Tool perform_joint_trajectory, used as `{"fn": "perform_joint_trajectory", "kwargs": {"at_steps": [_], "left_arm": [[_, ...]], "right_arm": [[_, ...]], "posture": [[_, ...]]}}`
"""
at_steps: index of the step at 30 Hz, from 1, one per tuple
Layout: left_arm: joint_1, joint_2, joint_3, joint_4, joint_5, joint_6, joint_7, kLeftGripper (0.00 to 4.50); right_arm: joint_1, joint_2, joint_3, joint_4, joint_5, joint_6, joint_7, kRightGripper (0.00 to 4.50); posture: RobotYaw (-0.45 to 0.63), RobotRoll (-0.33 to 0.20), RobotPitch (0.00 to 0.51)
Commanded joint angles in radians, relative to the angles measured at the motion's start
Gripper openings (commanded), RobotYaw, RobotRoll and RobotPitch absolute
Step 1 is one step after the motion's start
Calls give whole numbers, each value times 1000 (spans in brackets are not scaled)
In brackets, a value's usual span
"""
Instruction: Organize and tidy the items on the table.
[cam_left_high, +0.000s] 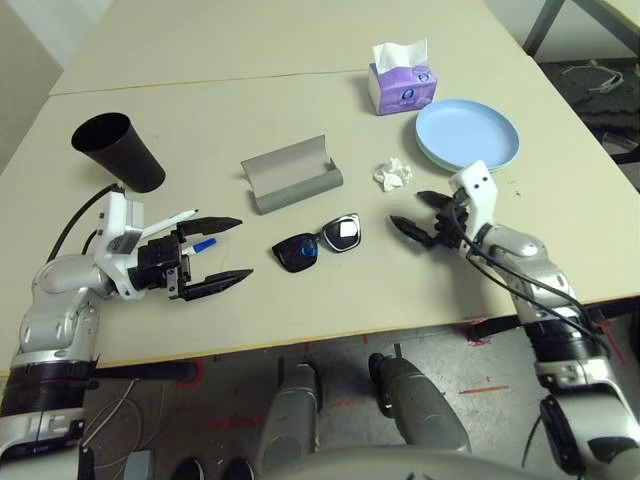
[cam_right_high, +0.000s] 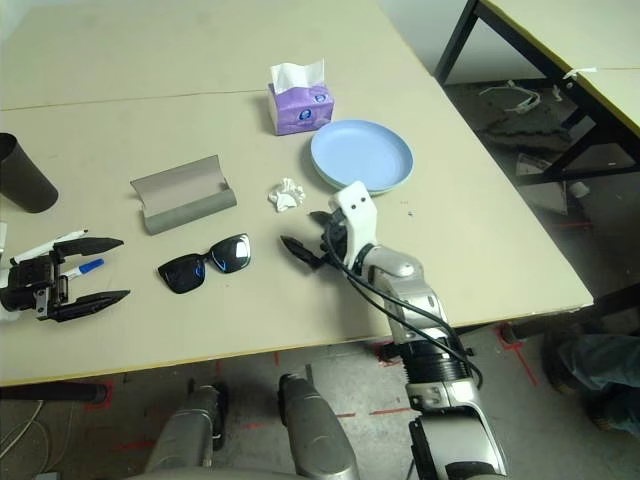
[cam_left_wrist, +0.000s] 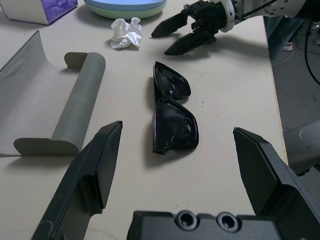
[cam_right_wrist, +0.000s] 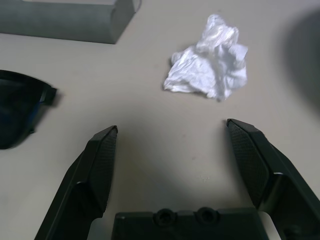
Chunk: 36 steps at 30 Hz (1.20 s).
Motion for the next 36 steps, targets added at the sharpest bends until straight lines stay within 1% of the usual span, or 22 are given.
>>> {"fn": "perform_joint_trajectory", "kwargs": {"at_steps": [1, 5, 9, 13, 18, 20, 21, 28, 29, 32, 36], "left_arm": [[21, 5, 4, -5, 8, -8, -2, 4500], [27, 5, 1, -18, 7, -8, -1, 4500], [26, 5, 3, -25, 4, -4, 5, 4500], [25, 6, 4, -26, 4, -4, 10, 4500], [26, 5, 2, -21, 9, -9, 15, 4500], [31, 1, 0, -19, 13, -12, 20, 4500], [34, -1, 0, -21, 13, -12, 23, 4500], [43, -11, -8, -29, 12, -11, 38, 4500], [42, -13, -9, -29, 13, -10, 40, 4500], [37, -17, -13, -28, 15, -9, 44, 4500], [30, -21, -17, -24, 15, -7, 48, 4500]], "right_arm": [[-53, 18, 19, 103, -65, -56, -60, 4474], [-109, 17, 23, 189, -117, -97, -110, 4474], [-142, 23, 14, 249, -134, -124, -140, 4474], [-180, 61, 7, 290, -109, -144, -135, 4474], [-191, 97, 20, 290, -93, -130, -93, 4474], [-187, 109, 18, 284, -85, -130, -73, 4089], [-185, 112, 16, 280, -82, -132, -66, 3824], [-175, 115, 17, 268, -91, -131, -57, 1409], [-174, 114, 19, 268, -93, -133, -57, 990], [-173, 113, 17, 266, -95, -136, -61, 13], [-190, 110, -20, 260, -70, -138, -74, 13]], "posture": [[-167, 0, 223], [-160, 0, 219], [-162, 0, 217], [-162, 0, 214], [-161, 0, 212], [-161, 0, 211], [-161, 0, 215], [-161, 0, 215], [-161, 0, 215], [-165, 0, 213], [-171, 0, 210]]}}
